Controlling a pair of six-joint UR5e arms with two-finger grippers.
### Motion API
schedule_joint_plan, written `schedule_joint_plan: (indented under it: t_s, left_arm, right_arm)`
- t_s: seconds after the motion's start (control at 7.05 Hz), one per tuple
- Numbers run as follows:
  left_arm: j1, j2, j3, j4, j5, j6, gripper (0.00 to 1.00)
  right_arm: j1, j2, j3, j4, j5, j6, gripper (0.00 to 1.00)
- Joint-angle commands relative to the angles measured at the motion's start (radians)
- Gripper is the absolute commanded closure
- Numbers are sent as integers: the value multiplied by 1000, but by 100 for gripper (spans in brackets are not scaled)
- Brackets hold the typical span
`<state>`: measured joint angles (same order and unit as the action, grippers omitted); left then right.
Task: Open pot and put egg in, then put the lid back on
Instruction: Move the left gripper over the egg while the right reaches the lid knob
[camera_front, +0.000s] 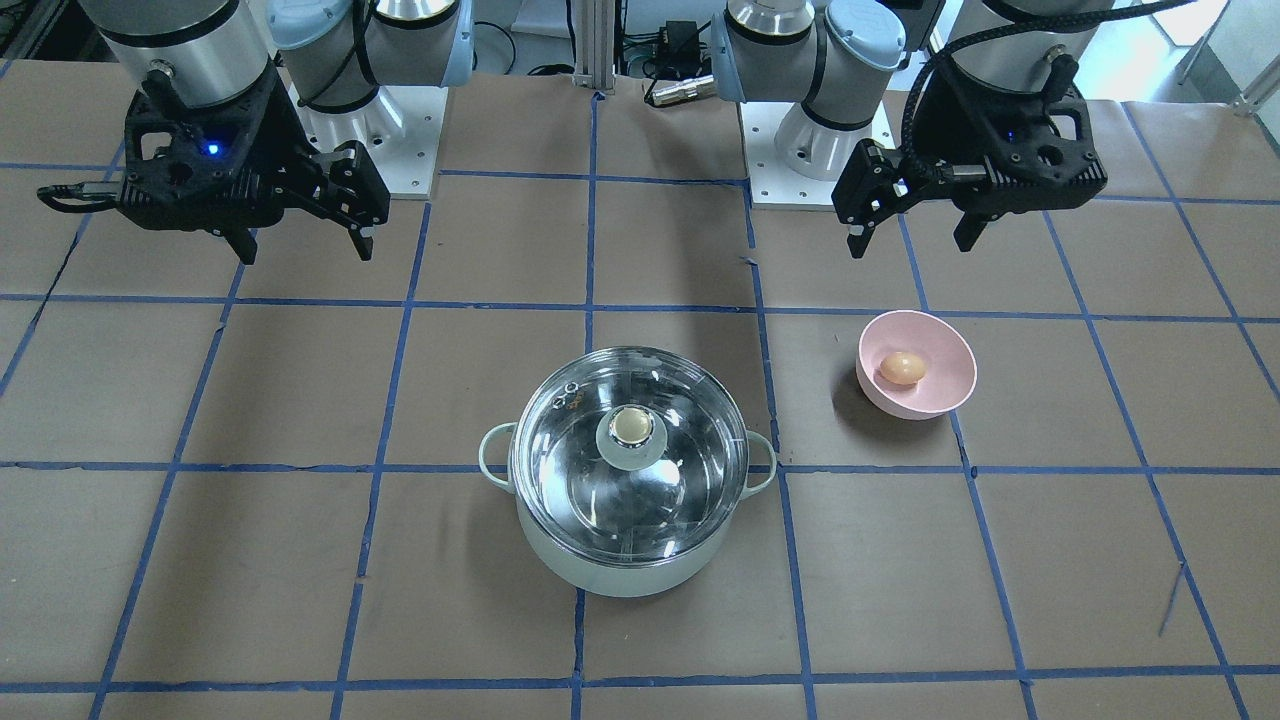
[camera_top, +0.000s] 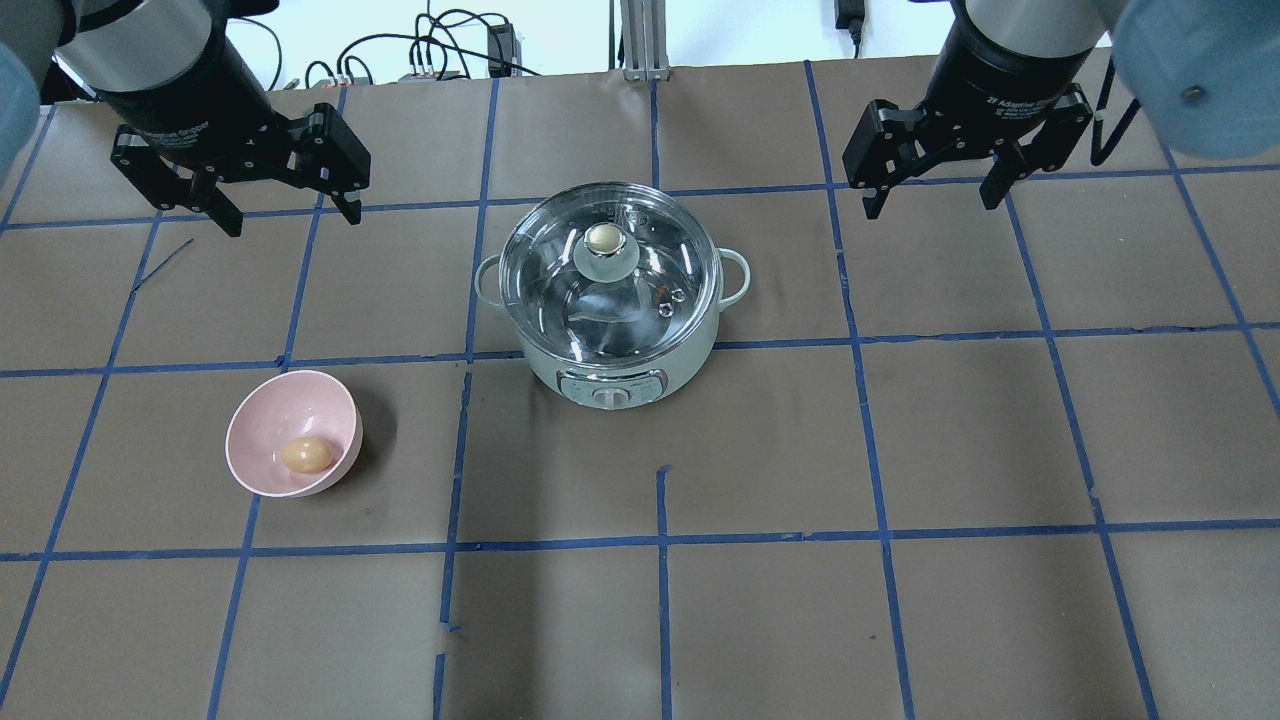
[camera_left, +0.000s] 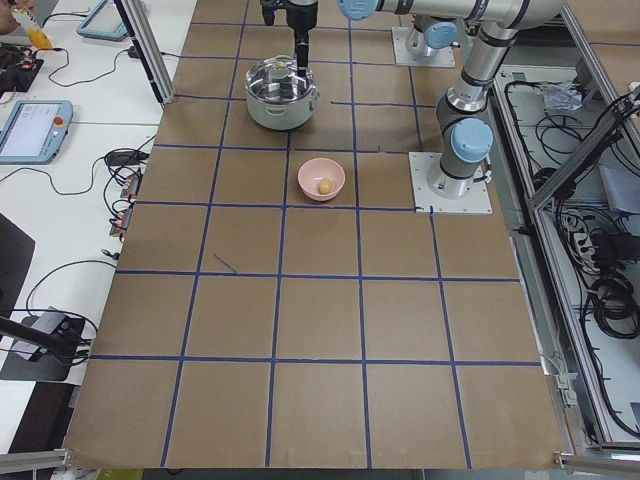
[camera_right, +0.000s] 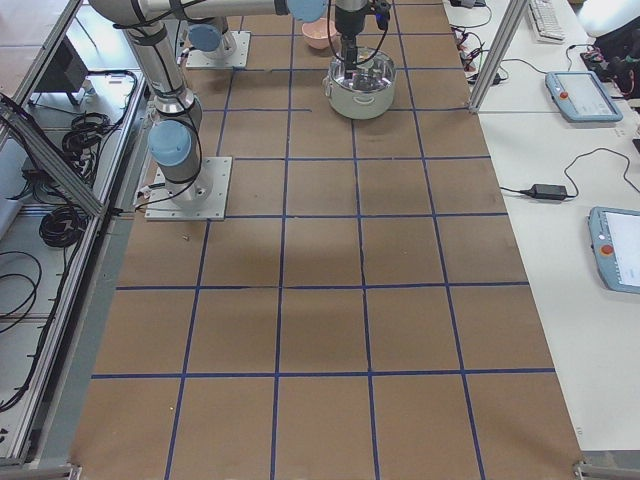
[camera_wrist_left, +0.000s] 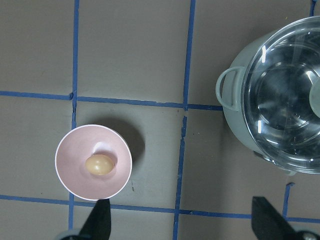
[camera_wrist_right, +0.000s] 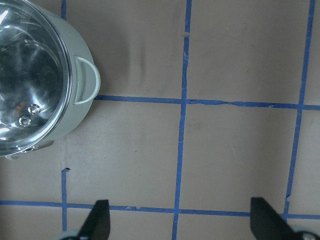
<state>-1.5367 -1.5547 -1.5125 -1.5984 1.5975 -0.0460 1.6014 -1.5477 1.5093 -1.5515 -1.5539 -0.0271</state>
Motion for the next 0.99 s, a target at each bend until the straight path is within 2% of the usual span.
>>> schedule_joint_plan:
  t_s: [0.0, 0.57, 0.85]
  left_arm:
    - [0, -1, 0, 0, -2, 0, 0]
    - [18, 15, -26, -9, -13, 29, 0]
    - [136, 4, -130, -14, -22, 114, 0]
  right_arm:
    - [0, 0, 2, -1, 0, -1, 0]
    - [2, 0, 3, -1, 0, 3, 0]
    - [8, 11, -3, -2, 3, 7, 0]
